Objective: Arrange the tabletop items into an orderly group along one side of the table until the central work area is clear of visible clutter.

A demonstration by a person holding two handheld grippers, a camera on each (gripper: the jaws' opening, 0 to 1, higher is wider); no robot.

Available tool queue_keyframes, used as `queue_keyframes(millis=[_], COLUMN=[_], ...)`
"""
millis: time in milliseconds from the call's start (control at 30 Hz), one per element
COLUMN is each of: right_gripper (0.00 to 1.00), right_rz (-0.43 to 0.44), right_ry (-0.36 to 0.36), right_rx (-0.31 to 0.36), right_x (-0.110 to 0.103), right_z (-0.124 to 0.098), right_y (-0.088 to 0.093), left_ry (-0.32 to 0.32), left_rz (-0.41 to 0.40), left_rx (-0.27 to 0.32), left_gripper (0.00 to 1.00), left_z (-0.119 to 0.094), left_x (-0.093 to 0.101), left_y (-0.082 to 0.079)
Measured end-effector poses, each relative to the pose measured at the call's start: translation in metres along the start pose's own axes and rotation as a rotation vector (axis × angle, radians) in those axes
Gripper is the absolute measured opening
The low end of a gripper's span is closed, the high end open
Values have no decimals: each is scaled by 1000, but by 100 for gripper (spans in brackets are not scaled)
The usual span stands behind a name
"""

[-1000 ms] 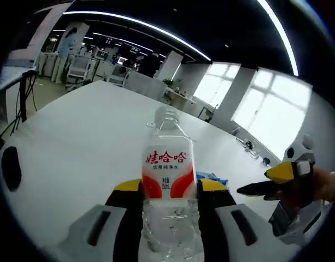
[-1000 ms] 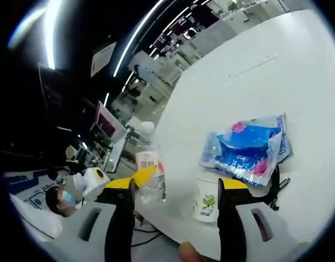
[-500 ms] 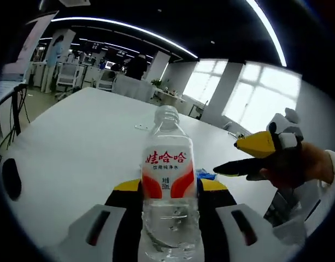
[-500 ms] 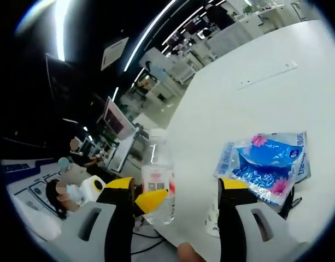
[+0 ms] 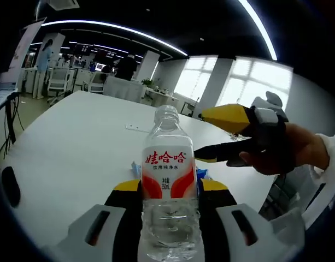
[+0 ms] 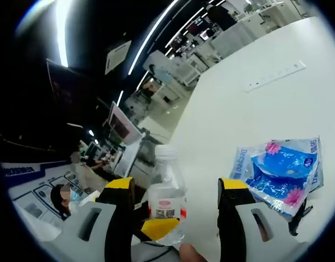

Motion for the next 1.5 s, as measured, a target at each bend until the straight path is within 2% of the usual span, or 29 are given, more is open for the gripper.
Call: queue_keyframes(millis=[233,400,567,700,767,833,1033,1100,1200,1333,1500], right_gripper=[58,54,38,30,21,21,19,19,18,18,18], right_rz=[0,5,-15,-26,-49,-64,-82,-118,-169,-191,-337], right_ry=[3,2,-15,-51,-59,-55,-127,-140,-166,-174,-241], right_rx=[-3,-3,40,55,54,63,38,30,14,-3,-48], right_x=[4,7,6,0,-1,-2,-18,-21,-30,-36,-51], right_z=[10,15,15,17,19,20,20,20,20,17,14], right_y=[-3,-1,-5,-5,-5,-6,-3,-3,-1,0,2], left_ry=[23,36,34,47,53,53,43,40,32,26,27], left_rz=[41,82,69,90,95,93,98,101,109,127,108], left_rx=[-15,-38,-46,-51,-49,-45,-49,-71,-73,-72,-73], left_gripper=[39,39,39,39,39,39,40,41,41,41,41], left_z=[-4,-6,-8,-9,-11,-11,-14,-16,-17,-20,-23], left_x=[3,10,10,13,16,16,15,15,18,18,21], left_y=[2,10,15,15,15,15,16,17,19,20,19])
Point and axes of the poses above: the point that each gripper's makers call its tool centre point, and the gripper's own axes: z roughly forward along the fingers, x roughly to its right, y roughly out of its underside, the point moved 4 cm from there along -z, roughly backward along the fingers, and after that the axes turned 13 degrees about -y, right-handed, at the moved point
